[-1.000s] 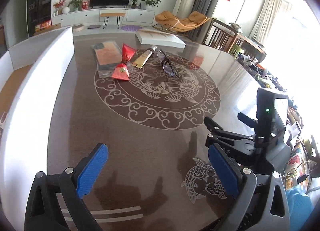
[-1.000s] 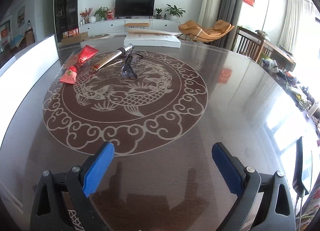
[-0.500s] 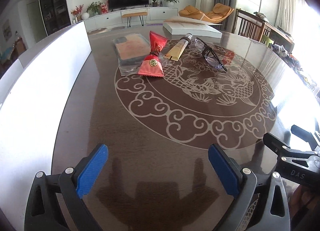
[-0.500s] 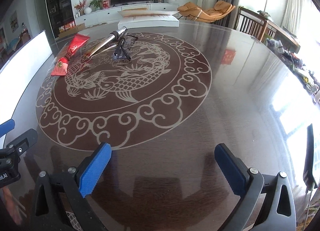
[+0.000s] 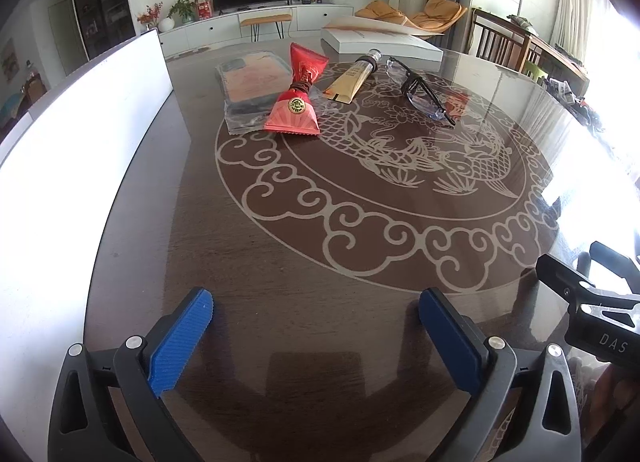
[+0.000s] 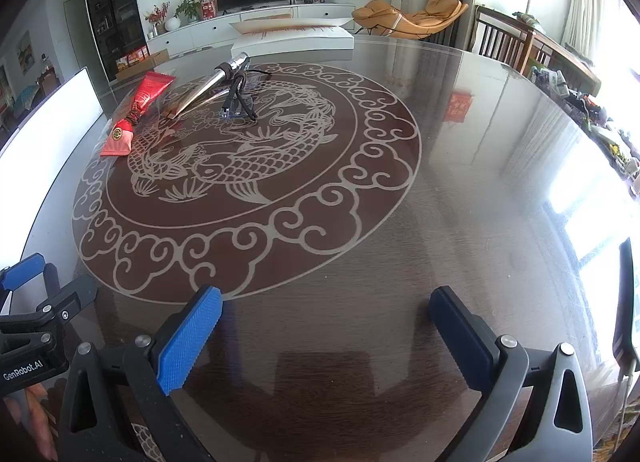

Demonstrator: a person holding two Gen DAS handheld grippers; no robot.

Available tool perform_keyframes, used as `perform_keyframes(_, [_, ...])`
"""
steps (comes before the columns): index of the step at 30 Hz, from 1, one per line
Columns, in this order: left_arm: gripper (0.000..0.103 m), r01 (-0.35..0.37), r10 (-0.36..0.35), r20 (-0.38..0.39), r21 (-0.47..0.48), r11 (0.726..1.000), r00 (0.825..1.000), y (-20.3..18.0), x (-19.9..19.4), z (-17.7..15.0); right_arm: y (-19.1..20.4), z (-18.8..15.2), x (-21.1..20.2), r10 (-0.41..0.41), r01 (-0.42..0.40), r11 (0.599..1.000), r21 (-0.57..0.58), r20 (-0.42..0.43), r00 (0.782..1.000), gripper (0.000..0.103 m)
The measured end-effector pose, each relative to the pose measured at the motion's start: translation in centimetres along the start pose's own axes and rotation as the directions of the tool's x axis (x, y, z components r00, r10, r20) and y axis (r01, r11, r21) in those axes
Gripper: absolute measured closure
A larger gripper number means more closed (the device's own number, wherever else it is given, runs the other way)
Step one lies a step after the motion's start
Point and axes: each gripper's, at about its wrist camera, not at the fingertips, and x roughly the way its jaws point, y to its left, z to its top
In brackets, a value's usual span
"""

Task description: Organize objects

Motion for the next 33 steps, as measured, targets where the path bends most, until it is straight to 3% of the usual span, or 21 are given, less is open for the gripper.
perform_keyframes(25, [0.000,0.008,-0.008,-0.008,0.003,1.000,1.000,0.0,-0.6,-0.6,0.0,0.0,0.0,0.000,0.000,1.000,0.000,0.000,1.000,0.000])
perform_keyframes(33, [0.000,0.015,-0.014,-0.083,0.018,1.000,0.996,-0.1,-0.1,0.3,0.0,0.0,0.1,0.000,0.000,1.000,0.000,0.000,1.000,0.000])
